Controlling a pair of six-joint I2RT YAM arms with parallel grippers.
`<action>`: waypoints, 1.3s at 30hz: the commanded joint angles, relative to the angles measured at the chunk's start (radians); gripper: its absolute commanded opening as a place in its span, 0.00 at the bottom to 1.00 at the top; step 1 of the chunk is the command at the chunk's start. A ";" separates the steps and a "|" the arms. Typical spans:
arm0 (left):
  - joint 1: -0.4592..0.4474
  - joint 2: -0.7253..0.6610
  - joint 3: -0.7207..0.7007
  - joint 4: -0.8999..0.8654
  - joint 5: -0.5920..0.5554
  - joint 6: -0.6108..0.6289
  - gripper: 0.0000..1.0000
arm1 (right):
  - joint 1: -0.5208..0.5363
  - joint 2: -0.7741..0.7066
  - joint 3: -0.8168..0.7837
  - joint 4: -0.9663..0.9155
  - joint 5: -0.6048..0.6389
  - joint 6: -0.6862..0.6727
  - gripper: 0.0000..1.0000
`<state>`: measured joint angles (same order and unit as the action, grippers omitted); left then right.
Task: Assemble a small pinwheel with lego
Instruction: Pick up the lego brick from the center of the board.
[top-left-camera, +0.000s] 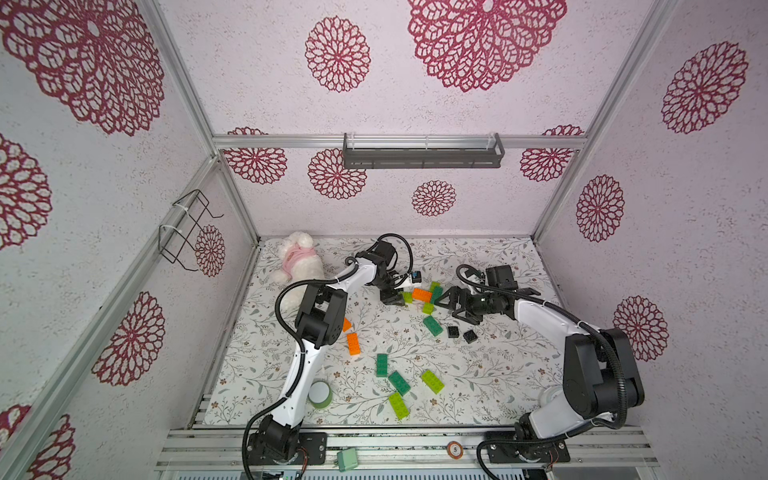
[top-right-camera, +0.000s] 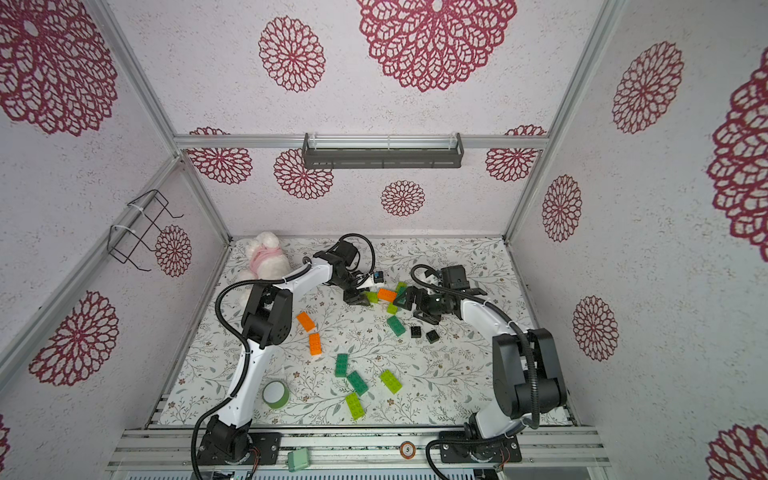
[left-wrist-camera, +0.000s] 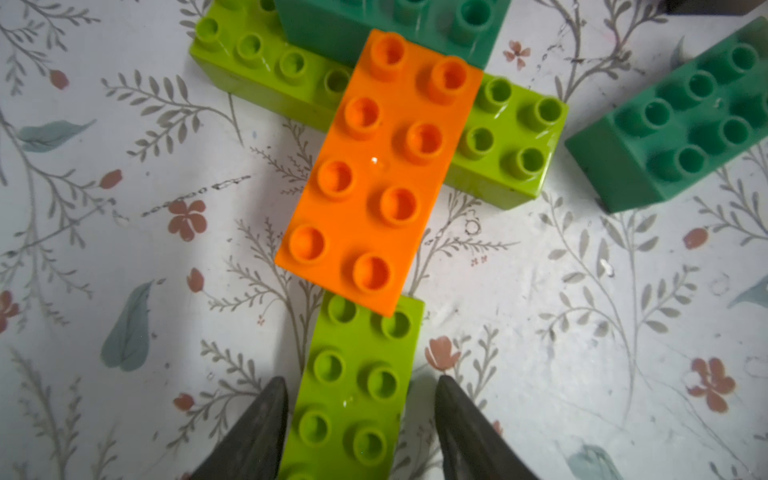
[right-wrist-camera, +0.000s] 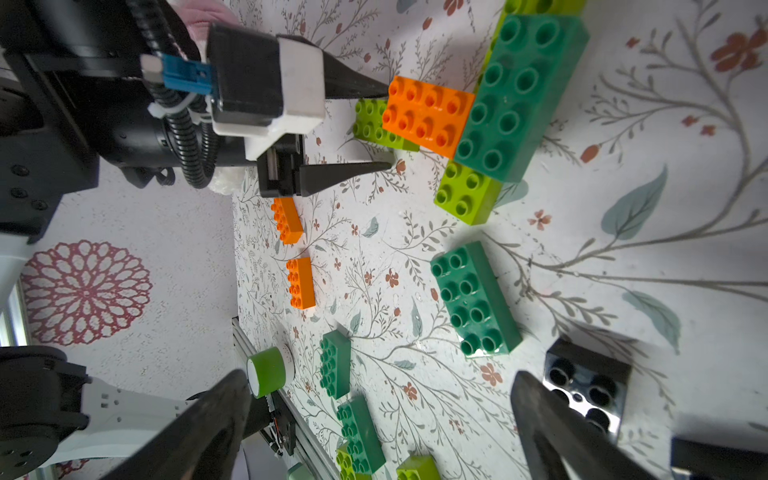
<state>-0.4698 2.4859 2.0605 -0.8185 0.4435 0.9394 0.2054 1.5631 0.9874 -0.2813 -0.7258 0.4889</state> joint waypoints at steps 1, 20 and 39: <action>-0.004 -0.016 -0.031 -0.027 -0.030 0.008 0.58 | -0.006 -0.040 -0.005 0.006 0.009 -0.019 0.99; 0.002 -0.118 -0.156 0.018 -0.015 -0.161 0.34 | -0.006 0.107 0.062 0.124 0.140 0.033 0.99; -0.133 -0.415 -0.550 0.350 -0.257 -0.998 0.31 | 0.054 0.270 0.121 0.323 0.095 0.143 0.99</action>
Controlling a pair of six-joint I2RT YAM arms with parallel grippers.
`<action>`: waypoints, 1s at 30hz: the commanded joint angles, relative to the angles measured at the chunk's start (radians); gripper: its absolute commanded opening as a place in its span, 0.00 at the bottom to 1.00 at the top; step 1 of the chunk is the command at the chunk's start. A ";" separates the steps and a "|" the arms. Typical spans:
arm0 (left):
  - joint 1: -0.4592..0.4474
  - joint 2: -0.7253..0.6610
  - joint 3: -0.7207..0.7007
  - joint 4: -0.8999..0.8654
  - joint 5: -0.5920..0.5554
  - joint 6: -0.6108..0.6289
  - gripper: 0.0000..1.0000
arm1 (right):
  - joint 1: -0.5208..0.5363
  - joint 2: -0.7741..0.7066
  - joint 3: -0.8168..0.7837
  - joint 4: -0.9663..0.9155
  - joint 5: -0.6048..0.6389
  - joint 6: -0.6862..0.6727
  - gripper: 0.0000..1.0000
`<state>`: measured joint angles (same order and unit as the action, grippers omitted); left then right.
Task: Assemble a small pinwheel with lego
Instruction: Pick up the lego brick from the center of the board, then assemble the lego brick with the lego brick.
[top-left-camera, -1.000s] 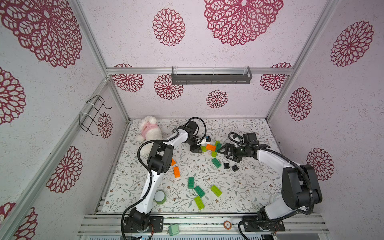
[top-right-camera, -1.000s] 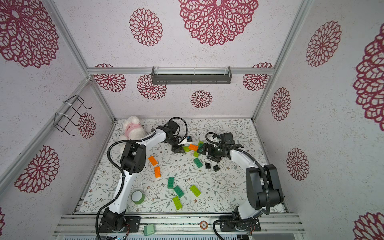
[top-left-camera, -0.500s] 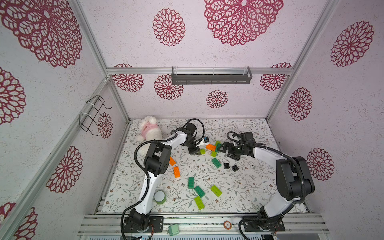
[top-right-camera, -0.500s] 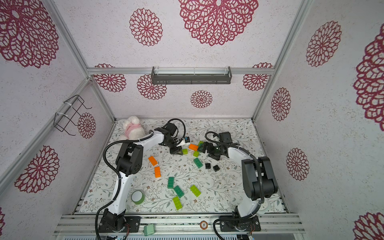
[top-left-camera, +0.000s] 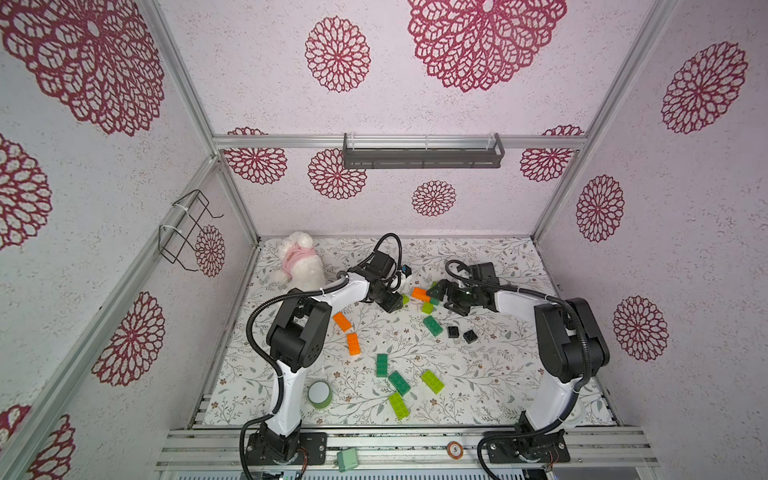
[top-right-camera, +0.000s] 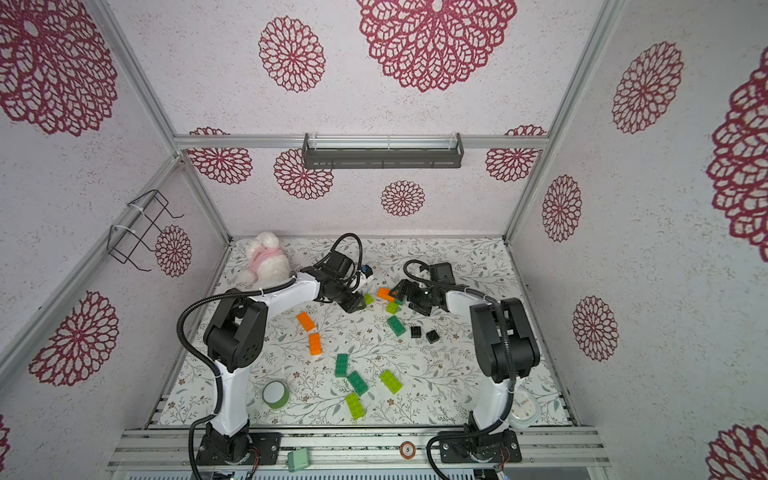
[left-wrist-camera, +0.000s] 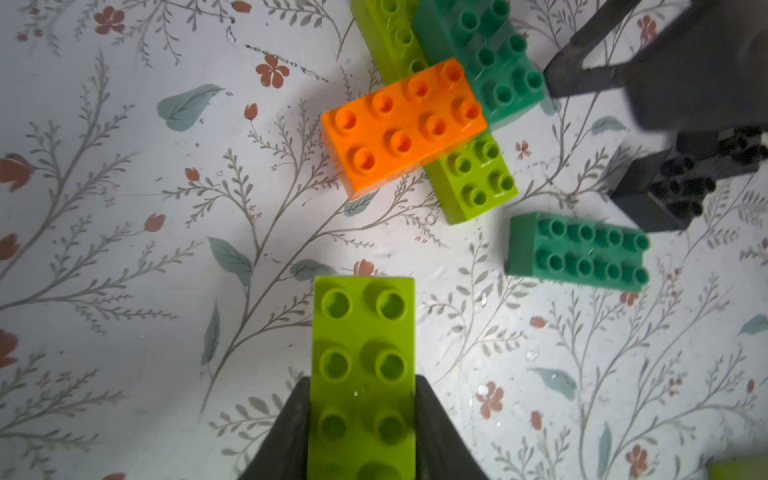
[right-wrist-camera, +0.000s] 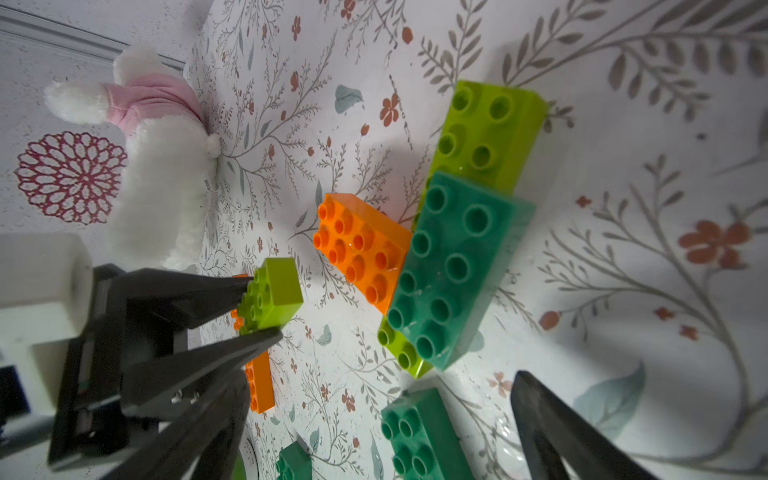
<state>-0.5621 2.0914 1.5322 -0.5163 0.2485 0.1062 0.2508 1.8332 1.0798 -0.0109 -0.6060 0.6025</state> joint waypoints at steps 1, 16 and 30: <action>-0.049 -0.021 -0.022 0.050 -0.073 -0.187 0.31 | 0.013 0.007 0.033 0.059 -0.034 0.034 0.99; -0.112 0.015 0.024 0.088 -0.136 -0.295 0.30 | 0.015 -0.266 -0.100 -0.088 0.396 -0.077 0.99; -0.160 0.068 0.076 0.095 -0.194 -0.304 0.31 | -0.039 -0.268 -0.159 0.128 0.124 0.060 0.72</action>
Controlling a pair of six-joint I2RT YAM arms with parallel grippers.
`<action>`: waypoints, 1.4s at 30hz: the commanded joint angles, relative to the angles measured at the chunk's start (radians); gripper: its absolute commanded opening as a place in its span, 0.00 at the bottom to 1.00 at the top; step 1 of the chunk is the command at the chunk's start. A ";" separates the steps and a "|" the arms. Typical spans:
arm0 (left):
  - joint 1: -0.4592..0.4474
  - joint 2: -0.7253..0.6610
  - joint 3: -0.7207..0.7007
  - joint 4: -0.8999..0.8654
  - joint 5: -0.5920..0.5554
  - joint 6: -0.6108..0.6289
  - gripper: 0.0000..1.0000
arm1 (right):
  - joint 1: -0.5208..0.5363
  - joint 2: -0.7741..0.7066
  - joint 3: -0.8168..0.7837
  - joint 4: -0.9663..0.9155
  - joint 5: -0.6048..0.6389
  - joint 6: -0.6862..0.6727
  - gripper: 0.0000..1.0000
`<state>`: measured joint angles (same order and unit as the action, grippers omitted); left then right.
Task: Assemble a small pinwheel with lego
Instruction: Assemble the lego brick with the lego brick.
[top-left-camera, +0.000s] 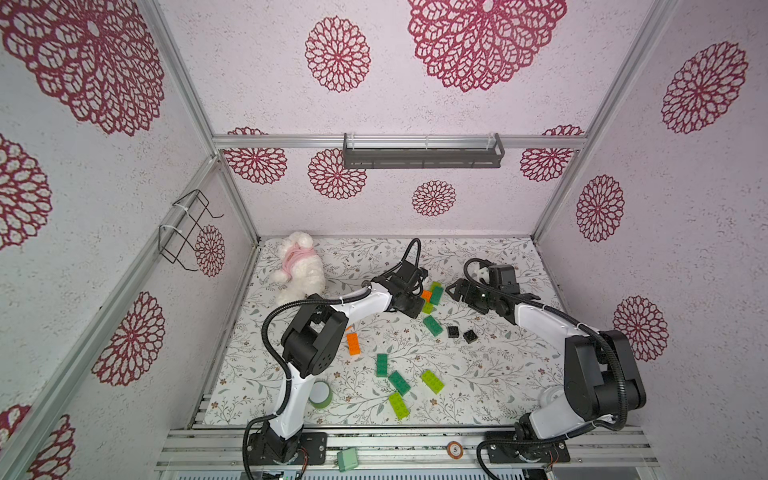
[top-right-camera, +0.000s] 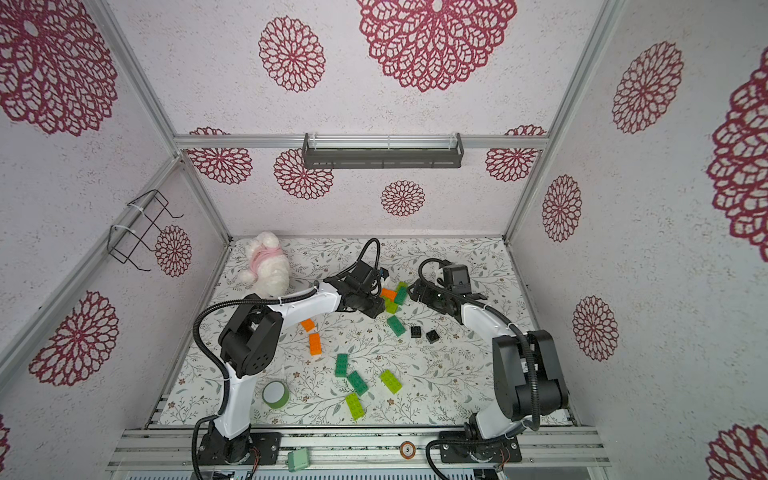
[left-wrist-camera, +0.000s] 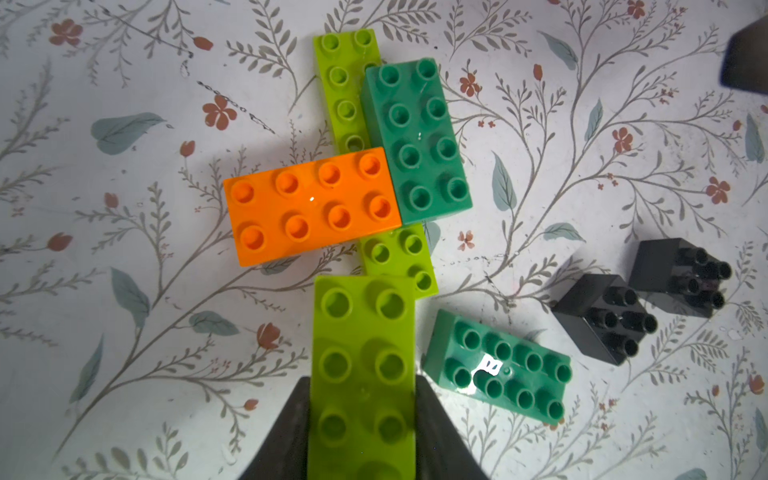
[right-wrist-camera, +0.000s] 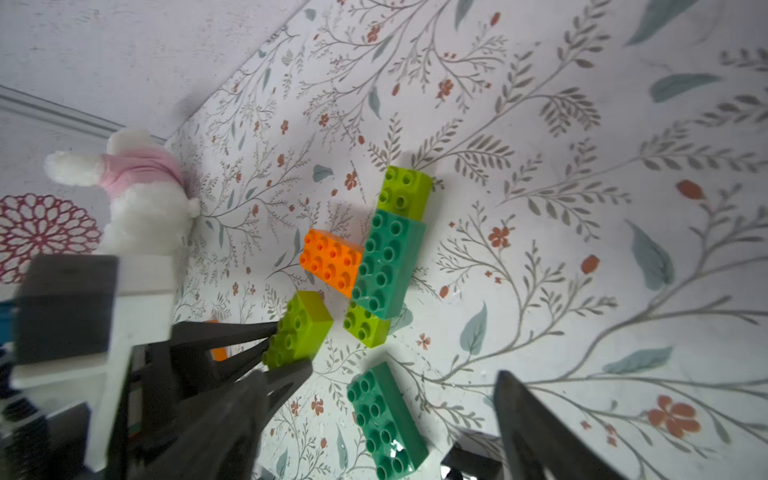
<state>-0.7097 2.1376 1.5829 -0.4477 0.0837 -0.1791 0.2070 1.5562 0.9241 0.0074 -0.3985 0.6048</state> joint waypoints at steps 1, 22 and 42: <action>-0.019 0.025 0.026 0.034 -0.040 -0.016 0.31 | 0.006 0.023 -0.009 0.148 -0.119 0.086 0.63; -0.051 0.073 0.058 0.042 -0.137 -0.045 0.30 | 0.072 0.263 0.116 0.192 -0.277 0.127 0.00; -0.064 0.088 0.083 0.066 -0.183 -0.076 0.31 | 0.069 0.289 0.149 0.158 -0.281 0.122 0.00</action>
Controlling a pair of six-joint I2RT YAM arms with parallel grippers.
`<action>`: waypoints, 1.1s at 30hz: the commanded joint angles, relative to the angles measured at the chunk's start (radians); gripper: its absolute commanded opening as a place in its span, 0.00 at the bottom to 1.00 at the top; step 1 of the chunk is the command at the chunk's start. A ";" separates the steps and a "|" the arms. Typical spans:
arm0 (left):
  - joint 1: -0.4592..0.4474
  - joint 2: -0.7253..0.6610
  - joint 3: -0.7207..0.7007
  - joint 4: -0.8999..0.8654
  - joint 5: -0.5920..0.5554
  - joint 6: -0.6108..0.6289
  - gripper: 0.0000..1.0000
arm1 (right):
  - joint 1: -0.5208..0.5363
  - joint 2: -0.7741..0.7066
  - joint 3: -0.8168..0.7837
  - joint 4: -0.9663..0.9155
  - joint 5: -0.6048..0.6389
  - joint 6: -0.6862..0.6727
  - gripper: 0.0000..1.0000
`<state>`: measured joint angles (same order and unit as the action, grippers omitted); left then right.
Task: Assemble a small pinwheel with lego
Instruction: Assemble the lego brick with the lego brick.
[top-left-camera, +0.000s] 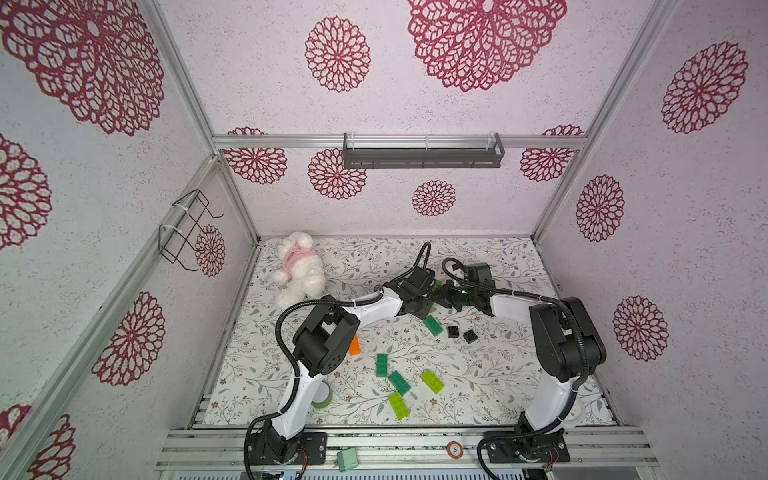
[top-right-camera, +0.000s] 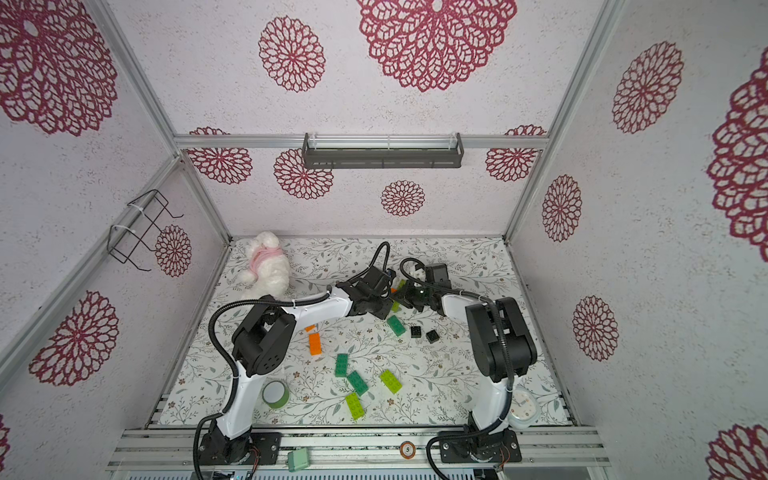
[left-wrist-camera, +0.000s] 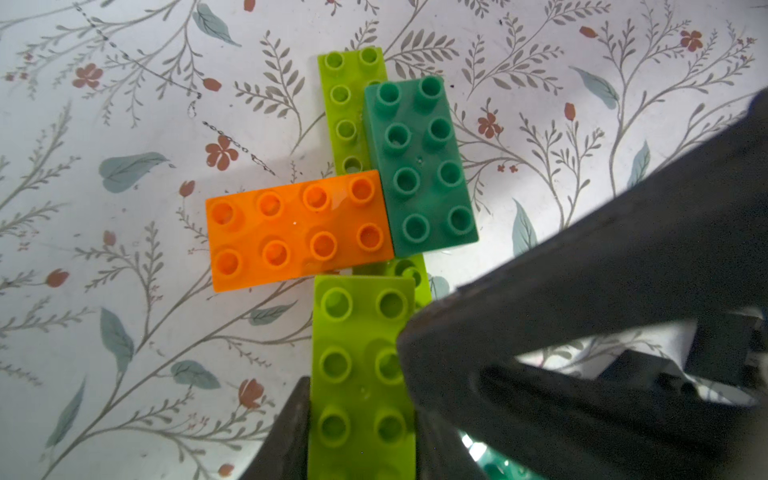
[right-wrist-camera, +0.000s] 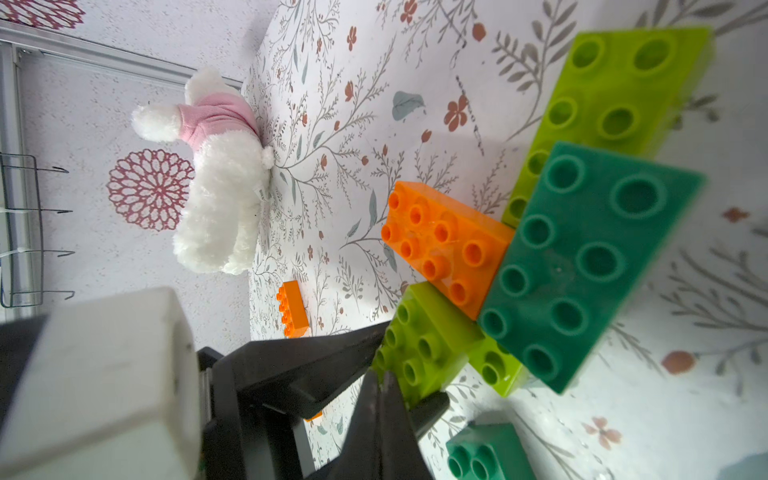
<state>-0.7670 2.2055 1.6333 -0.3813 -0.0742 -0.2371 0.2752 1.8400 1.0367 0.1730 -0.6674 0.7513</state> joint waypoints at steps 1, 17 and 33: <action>-0.006 0.022 0.033 -0.004 -0.026 -0.021 0.31 | 0.000 0.010 0.039 -0.013 -0.011 -0.028 0.00; -0.014 0.055 0.063 -0.048 -0.012 -0.024 0.31 | 0.008 0.087 0.120 -0.141 0.071 -0.081 0.00; -0.030 0.068 0.075 -0.074 -0.028 -0.036 0.34 | 0.021 0.120 0.160 -0.308 0.274 -0.180 0.00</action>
<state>-0.7780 2.2501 1.6936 -0.4259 -0.0990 -0.2554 0.3004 1.9320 1.2011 -0.0429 -0.5083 0.6136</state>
